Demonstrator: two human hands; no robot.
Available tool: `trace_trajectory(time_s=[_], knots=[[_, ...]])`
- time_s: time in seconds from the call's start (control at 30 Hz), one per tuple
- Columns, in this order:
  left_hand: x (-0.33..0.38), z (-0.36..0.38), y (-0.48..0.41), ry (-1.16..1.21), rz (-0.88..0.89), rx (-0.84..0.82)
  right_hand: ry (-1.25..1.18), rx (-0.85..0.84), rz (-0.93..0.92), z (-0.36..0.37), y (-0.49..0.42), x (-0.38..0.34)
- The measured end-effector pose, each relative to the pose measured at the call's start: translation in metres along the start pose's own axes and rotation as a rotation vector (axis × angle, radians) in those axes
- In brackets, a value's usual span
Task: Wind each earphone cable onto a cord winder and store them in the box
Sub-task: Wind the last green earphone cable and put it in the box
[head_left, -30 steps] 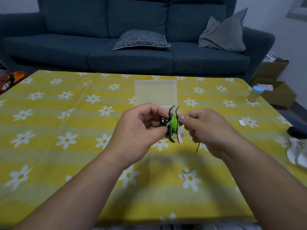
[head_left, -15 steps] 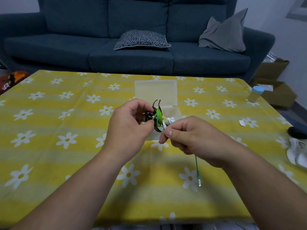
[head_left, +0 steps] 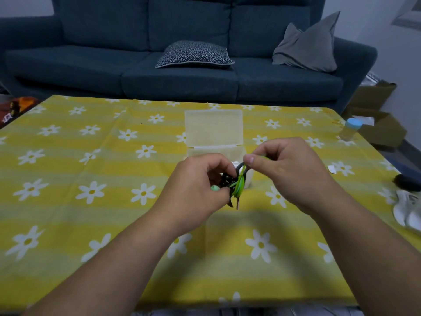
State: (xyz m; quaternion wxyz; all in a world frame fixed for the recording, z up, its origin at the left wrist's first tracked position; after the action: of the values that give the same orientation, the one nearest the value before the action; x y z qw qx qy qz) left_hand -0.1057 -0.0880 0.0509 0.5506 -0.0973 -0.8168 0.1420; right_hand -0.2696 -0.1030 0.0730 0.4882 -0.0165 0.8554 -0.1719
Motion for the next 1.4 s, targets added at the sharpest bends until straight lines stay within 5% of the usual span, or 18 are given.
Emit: trace_trajectory(time_s=[0.23,0.4,0.67,0.83,1.1,1.4], knots=[[-0.004,-0.001,-0.004,0.304,-0.160,-0.016,-0.129,0.092,0.100,-0.005,-0.006,0.010],[-0.006,-0.005,-0.003,0.474,-0.221,0.047,-0.243,-0.106,0.324,0.021,0.006,0.026],[-0.023,-0.016,-0.007,0.492,-0.356,0.279,-0.162,-0.355,0.341,0.054,0.027,0.027],[-0.032,-0.026,-0.011,0.308,-0.331,0.378,-0.087,-0.445,0.243,0.052,0.032,0.016],[-0.011,-0.022,-0.009,-0.203,-0.006,0.246,0.145,-0.338,-0.030,0.034,0.022,-0.005],[-0.008,-0.004,-0.002,-0.164,0.009,0.029,0.111,-0.064,0.016,0.013,0.010,0.000]])
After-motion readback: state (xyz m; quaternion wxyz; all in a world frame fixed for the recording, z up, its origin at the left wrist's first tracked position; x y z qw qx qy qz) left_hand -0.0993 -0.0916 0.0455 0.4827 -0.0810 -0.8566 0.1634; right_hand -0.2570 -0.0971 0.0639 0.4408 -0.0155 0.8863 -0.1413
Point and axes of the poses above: each hand's wrist, its own y-axis away from the middle knuckle, its own z-axis out of the palm, x = y × z, the point moved 6 cm from there along -y, towards the middle knuckle, and after that the axes turned 14 degrees about x, right-handed, at the moved point
